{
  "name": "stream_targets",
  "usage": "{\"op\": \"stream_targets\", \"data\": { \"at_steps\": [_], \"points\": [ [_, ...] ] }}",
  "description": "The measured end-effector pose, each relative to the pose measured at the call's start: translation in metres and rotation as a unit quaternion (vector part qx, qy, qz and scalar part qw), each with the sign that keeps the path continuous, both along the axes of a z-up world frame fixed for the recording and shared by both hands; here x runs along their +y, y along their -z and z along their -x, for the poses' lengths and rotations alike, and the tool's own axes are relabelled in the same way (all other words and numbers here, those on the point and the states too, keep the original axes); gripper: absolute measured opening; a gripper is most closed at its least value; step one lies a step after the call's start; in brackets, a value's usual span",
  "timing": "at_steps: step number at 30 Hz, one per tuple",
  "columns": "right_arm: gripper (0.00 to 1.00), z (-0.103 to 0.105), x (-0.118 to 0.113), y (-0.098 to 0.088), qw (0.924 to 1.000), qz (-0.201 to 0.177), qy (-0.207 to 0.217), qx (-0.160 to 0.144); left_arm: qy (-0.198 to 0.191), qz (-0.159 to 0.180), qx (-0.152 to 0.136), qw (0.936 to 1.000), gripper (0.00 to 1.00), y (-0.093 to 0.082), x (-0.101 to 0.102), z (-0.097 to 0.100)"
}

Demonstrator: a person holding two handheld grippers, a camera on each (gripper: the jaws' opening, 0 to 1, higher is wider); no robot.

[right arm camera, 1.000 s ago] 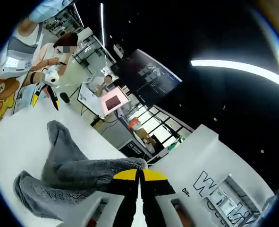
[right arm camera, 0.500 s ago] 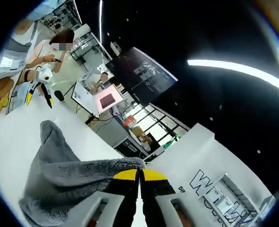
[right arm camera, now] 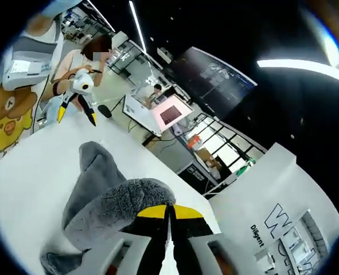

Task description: Fold the towel on the table until its edges align and the towel forms a compact rectangular stack.

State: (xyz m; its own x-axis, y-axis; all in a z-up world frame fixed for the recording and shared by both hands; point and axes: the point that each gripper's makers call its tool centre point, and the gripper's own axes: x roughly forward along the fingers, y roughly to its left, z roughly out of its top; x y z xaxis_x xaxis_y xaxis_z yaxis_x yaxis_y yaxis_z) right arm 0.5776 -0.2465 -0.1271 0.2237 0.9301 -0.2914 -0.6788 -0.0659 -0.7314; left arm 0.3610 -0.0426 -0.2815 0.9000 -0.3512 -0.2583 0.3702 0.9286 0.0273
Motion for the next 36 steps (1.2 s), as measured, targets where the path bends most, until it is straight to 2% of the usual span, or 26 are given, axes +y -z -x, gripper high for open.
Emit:
{"op": "stream_targets", "data": {
  "at_steps": [5,8,17,24,36],
  "points": [
    [0.01,0.031,0.027,0.038,0.9961,0.070,-0.051,0.013,0.003,0.001,0.000,1.0000,0.98,0.001,-0.002,0.001],
    [0.01,0.046,0.038,0.054,0.9922,0.100,-0.073,0.013,0.002,0.003,0.000,1.0000,0.98,0.001,-0.001,0.001],
    [0.01,0.078,0.062,0.089,0.9799,0.161,-0.116,0.015,0.001,0.005,0.001,1.0000,0.98,0.003,0.000,0.003],
    [0.01,0.090,0.071,0.101,0.9739,0.182,-0.134,0.018,0.002,0.006,0.001,1.0000,0.98,0.004,0.000,0.005],
    [0.02,0.087,0.070,0.100,0.9750,0.179,-0.129,0.028,0.002,0.007,0.000,1.0000,0.97,0.004,-0.001,0.004]
  ]
}}
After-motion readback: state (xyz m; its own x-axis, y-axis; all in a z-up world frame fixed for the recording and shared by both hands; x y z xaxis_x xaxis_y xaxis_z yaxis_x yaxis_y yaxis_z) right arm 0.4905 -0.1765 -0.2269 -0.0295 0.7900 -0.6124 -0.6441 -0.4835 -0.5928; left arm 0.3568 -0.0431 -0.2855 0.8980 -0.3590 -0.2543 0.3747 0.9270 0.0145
